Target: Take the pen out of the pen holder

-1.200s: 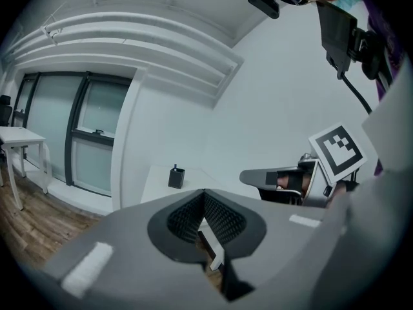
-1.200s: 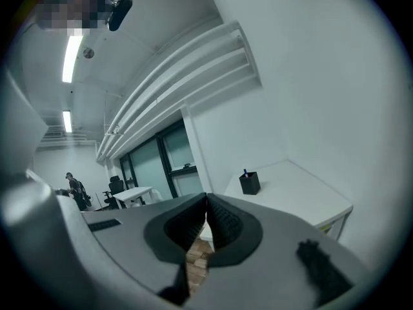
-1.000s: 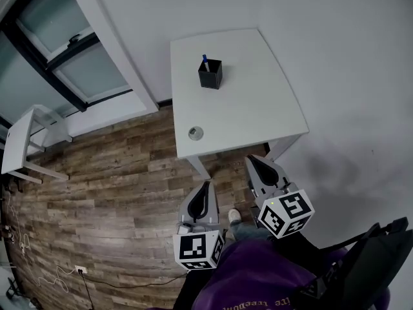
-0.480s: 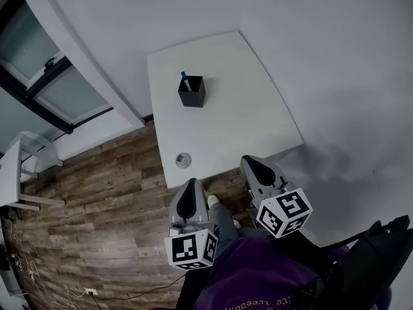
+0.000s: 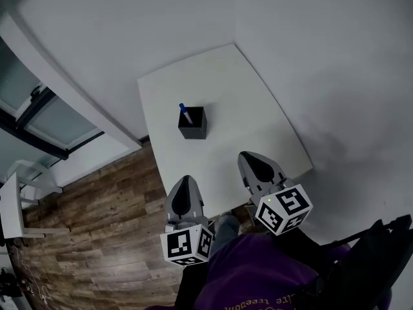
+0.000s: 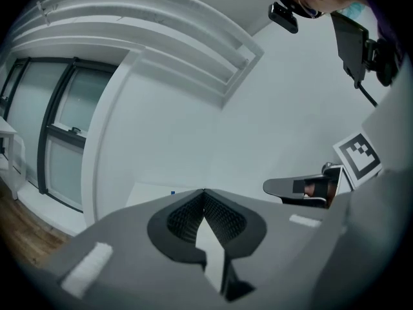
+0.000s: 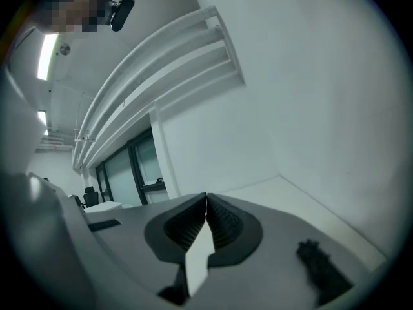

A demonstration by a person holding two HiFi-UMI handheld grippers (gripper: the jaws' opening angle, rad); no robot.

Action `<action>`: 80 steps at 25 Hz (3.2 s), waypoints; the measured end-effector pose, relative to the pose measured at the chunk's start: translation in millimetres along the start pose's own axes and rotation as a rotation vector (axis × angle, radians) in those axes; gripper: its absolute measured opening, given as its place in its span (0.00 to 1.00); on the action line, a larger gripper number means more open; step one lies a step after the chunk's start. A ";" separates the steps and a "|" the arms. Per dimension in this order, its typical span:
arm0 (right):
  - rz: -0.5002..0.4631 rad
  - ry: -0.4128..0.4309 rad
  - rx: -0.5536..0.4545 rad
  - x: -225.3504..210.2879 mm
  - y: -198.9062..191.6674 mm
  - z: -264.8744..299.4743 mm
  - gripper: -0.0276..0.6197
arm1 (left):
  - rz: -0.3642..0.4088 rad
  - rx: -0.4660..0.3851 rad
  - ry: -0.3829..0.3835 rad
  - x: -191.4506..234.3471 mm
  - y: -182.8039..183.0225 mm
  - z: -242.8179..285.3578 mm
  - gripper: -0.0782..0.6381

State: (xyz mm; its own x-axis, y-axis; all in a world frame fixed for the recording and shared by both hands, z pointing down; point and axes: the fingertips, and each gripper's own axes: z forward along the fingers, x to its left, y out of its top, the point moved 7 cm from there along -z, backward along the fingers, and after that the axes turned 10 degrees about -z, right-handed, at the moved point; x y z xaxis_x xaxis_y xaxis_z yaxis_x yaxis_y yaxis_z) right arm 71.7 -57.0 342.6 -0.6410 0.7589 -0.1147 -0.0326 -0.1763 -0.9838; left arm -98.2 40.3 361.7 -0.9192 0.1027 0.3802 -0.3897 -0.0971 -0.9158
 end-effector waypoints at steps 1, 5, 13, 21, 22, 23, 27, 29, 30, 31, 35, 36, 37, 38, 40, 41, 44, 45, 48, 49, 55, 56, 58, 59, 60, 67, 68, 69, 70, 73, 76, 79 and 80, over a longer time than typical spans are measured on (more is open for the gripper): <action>0.002 -0.001 0.004 -1.5 0.6 9.7 0.06 | 0.002 0.002 0.000 6.6 3.1 10.2 0.12; 0.006 -0.014 0.017 -10.1 1.0 42.4 0.06 | 0.009 0.026 -0.018 31.7 11.1 54.5 0.13; 0.011 -0.059 0.045 -28.1 -4.7 83.2 0.06 | -0.005 0.130 -0.109 75.1 6.0 145.9 0.24; 0.006 -0.069 0.079 -32.1 -7.9 105.7 0.06 | -0.013 0.245 -0.112 101.2 -7.4 201.4 0.27; 0.005 -0.072 0.082 -32.7 -7.8 108.3 0.06 | -0.013 0.256 -0.112 103.0 -8.6 206.2 0.27; 0.003 -0.075 0.084 -33.3 -7.8 110.3 0.06 | -0.013 0.266 -0.112 104.4 -10.0 210.3 0.27; 0.000 -0.077 0.102 -37.6 -9.6 117.3 0.06 | -0.024 0.293 -0.109 108.2 -15.4 225.4 0.27; 0.002 -0.073 0.110 -38.2 -11.8 121.2 0.06 | -0.035 0.305 -0.107 109.6 -17.7 232.0 0.27; 0.004 -0.070 0.112 -38.0 -13.1 123.2 0.06 | -0.037 0.311 -0.104 110.6 -18.8 234.9 0.28; 0.006 -0.067 0.114 -37.4 -14.3 125.2 0.06 | -0.037 0.318 -0.101 111.7 -19.8 237.6 0.28; 0.013 -0.055 0.130 -35.2 -19.4 131.3 0.06 | -0.013 0.347 -0.086 118.7 -23.0 248.7 0.28; 0.016 -0.057 0.134 -35.0 -21.0 131.9 0.06 | -0.005 0.356 -0.083 121.0 -23.4 251.6 0.28; 0.021 -0.060 0.136 -35.3 -22.5 132.5 0.06 | 0.002 0.365 -0.082 123.3 -23.3 254.7 0.28; 0.025 -0.064 0.137 -36.0 -23.6 133.2 0.06 | 0.006 0.375 -0.085 125.2 -23.0 258.2 0.29; 0.027 -0.069 0.140 -37.9 -24.6 134.5 0.06 | 0.008 0.395 -0.106 127.1 -22.8 265.4 0.29; 0.026 -0.070 0.141 -38.6 -25.1 134.9 0.06 | 0.006 0.406 -0.121 127.2 -23.4 268.7 0.29; 0.027 -0.069 0.143 -39.3 -27.3 135.5 0.06 | 0.015 0.447 -0.150 126.8 -25.6 277.5 0.29; 0.029 -0.069 0.144 -39.3 -27.9 135.8 0.06 | 0.023 0.459 -0.155 126.7 -25.7 280.4 0.29; 0.037 -0.073 0.146 -39.9 -29.5 135.3 0.06 | 0.049 0.478 -0.161 126.4 -24.6 287.6 0.29; 0.039 -0.074 0.146 -40.0 -29.9 134.9 0.06 | 0.058 0.484 -0.162 126.4 -24.5 289.3 0.29; 0.041 -0.083 0.146 -42.6 -30.8 133.1 0.06 | 0.096 0.514 -0.188 123.9 -26.4 297.8 0.29; 0.042 -0.085 0.147 -42.9 -30.8 132.7 0.06 | 0.103 0.517 -0.192 123.1 -26.8 298.6 0.29; 0.043 -0.087 0.148 -42.3 -30.5 132.1 0.06 | 0.122 0.524 -0.192 122.6 -26.9 298.9 0.29; 0.044 -0.086 0.148 -41.9 -30.3 131.8 0.06 | 0.128 0.525 -0.190 122.8 -26.7 298.8 0.28; 0.044 -0.086 0.148 -41.8 -30.0 131.5 0.06 | 0.131 0.524 -0.186 122.9 -26.6 298.8 0.27; 0.041 -0.077 0.145 -41.5 -30.1 131.8 0.06 | 0.127 0.515 -0.171 124.9 -27.1 297.4 0.22; 0.040 -0.076 0.144 -41.2 -29.7 131.7 0.06 | 0.119 0.514 -0.171 125.4 -26.7 296.7 0.21; 0.039 -0.076 0.142 -41.2 -29.3 131.5 0.06 | 0.110 0.513 -0.171 126.0 -26.2 296.0 0.21; 0.038 -0.076 0.141 -41.2 -29.1 131.2 0.06 | 0.100 0.512 -0.172 126.5 -25.8 295.2 0.21; 0.035 -0.075 0.139 -41.4 -29.6 130.1 0.06 | 0.089 0.505 -0.169 127.0 -26.2 292.0 0.21; 0.034 -0.069 0.136 -40.3 -29.2 130.2 0.06 | 0.082 0.499 -0.167 125.9 -26.6 289.1 0.21; 0.032 -0.065 0.134 -39.2 -28.8 130.0 0.06 | 0.067 0.491 -0.167 125.4 -24.4 286.2 0.21; 0.031 -0.065 0.134 -39.1 -28.8 129.6 0.06 | 0.062 0.487 -0.166 125.5 -23.4 285.2 0.21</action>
State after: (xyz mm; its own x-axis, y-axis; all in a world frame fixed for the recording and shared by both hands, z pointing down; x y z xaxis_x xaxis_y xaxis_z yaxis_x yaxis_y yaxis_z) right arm -1.7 -162.8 393.2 -0.6915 0.7103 -0.1315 -0.1114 -0.2848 -0.9521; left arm -220.7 -226.9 467.7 -0.9224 -0.0727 0.3793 -0.2795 -0.5519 -0.7857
